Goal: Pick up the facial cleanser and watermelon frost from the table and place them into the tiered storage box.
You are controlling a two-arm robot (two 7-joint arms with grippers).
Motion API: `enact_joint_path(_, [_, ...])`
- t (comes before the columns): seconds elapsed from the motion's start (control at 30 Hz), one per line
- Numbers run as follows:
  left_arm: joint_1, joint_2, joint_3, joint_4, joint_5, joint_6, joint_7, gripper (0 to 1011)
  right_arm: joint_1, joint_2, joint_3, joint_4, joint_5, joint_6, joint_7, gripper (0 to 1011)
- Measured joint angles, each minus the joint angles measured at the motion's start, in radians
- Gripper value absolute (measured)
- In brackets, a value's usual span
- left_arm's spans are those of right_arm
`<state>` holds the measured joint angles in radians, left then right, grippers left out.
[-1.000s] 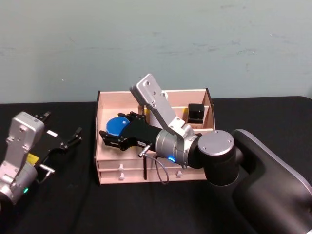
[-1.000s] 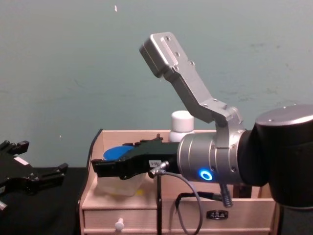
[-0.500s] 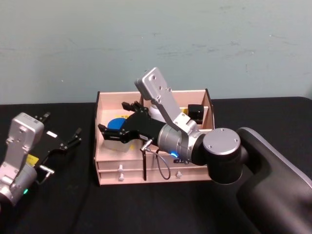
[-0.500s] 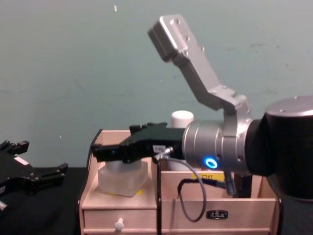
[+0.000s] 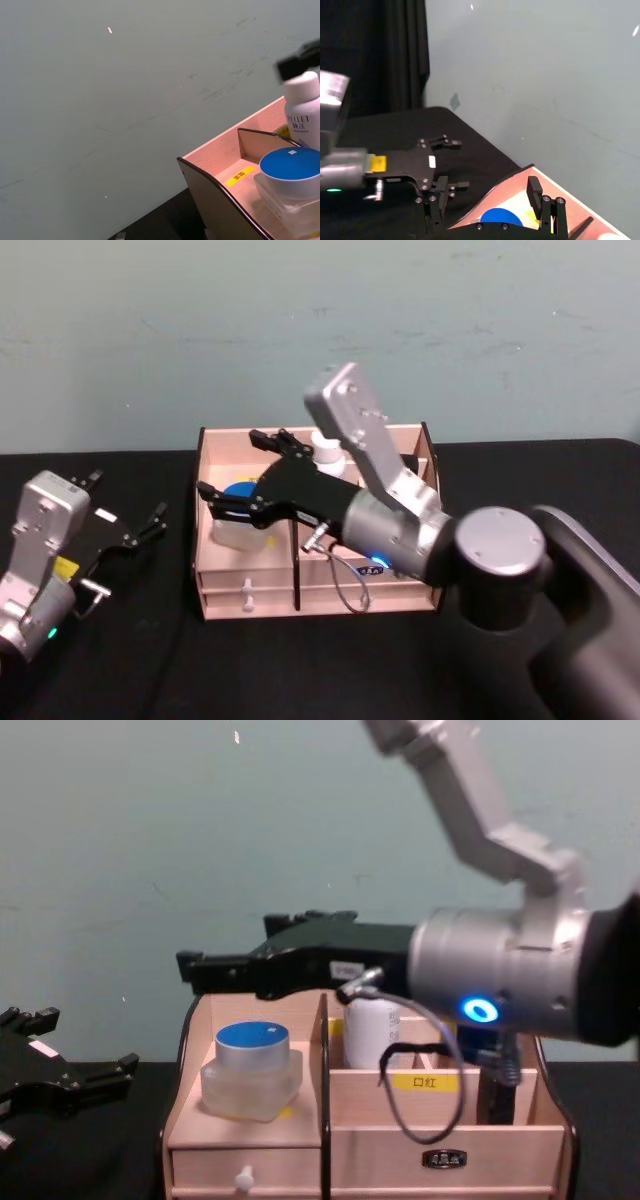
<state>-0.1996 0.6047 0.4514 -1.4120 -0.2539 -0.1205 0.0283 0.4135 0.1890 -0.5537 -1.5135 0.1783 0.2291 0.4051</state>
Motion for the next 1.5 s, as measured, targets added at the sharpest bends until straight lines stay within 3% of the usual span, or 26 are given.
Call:
enact_joint_path(0.2, [0.000, 0.000, 0.000, 0.000, 0.000, 0.000, 0.000, 1010, -0.110, 0.070, 0.052, -0.171, 0.029, 0.002, -0.034, 1002])
enact_joint_path(0.3, [0.000, 0.000, 0.000, 0.000, 0.000, 0.000, 0.000, 1010, -0.143, 0.088, 0.074, -0.214, 0.027, -0.001, -0.063, 1002])
enact_joint_path(0.43, [0.000, 0.000, 0.000, 0.000, 0.000, 0.000, 0.000, 1010, -0.210, 0.110, 0.132, -0.268, 0.002, -0.019, -0.137, 1002])
enact_joint_path(0.73, [0.000, 0.000, 0.000, 0.000, 0.000, 0.000, 0.000, 1010, -0.341, 0.131, 0.279, -0.307, -0.059, -0.043, -0.287, 1002])
enact_joint_path(0.97, [0.000, 0.000, 0.000, 0.000, 0.000, 0.000, 0.000, 1010, -0.394, 0.117, 0.353, -0.289, -0.086, -0.064, -0.352, 1002])
enact_joint_path(1.13, [0.000, 0.000, 0.000, 0.000, 0.000, 0.000, 0.000, 1010, -0.401, 0.101, 0.374, -0.253, -0.100, -0.067, -0.371, 1002])
enact_joint_path(1.5, [0.000, 0.000, 0.000, 0.000, 0.000, 0.000, 0.000, 1010, -0.401, 0.105, 0.371, -0.261, -0.099, -0.067, -0.370, 1002])
